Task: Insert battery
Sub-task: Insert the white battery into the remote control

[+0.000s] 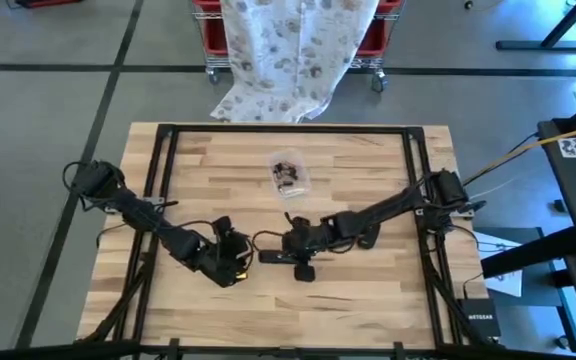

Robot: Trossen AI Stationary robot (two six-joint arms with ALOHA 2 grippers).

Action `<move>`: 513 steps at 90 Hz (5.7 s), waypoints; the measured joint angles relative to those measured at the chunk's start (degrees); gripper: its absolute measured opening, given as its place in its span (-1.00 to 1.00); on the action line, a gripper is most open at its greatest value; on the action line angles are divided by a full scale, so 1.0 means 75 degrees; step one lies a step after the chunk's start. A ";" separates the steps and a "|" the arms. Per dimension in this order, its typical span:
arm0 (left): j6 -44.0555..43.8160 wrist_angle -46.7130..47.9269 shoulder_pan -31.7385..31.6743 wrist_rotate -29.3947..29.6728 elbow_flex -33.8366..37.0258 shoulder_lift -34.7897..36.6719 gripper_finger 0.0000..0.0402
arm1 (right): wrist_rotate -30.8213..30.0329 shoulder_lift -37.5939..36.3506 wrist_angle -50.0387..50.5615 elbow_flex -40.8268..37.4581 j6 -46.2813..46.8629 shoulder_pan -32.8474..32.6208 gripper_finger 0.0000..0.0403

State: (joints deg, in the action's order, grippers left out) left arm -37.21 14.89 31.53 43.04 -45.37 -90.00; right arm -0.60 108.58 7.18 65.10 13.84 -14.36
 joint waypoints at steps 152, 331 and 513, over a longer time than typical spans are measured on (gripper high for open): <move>-0.7737 0.3955 0.2376 0.0148 0.0002 -0.0627 -0.57 | 0.0021 -0.0137 -0.0951 0.0009 -0.0739 -0.0037 -1.00; -0.5575 0.1364 0.1399 0.1548 0.1125 -0.0621 -0.57 | 0.2127 0.1680 0.3244 0.3048 -0.3867 0.1734 -1.00; 0.1245 -0.2781 -0.2483 -0.1363 0.1131 -0.0627 -0.57 | 0.0446 0.1894 -0.1538 0.0877 -0.0806 0.1267 -0.97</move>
State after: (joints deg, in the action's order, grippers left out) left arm -27.87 -5.96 12.91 32.82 -36.88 -94.70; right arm 2.75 122.78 -4.36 71.68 7.79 -4.86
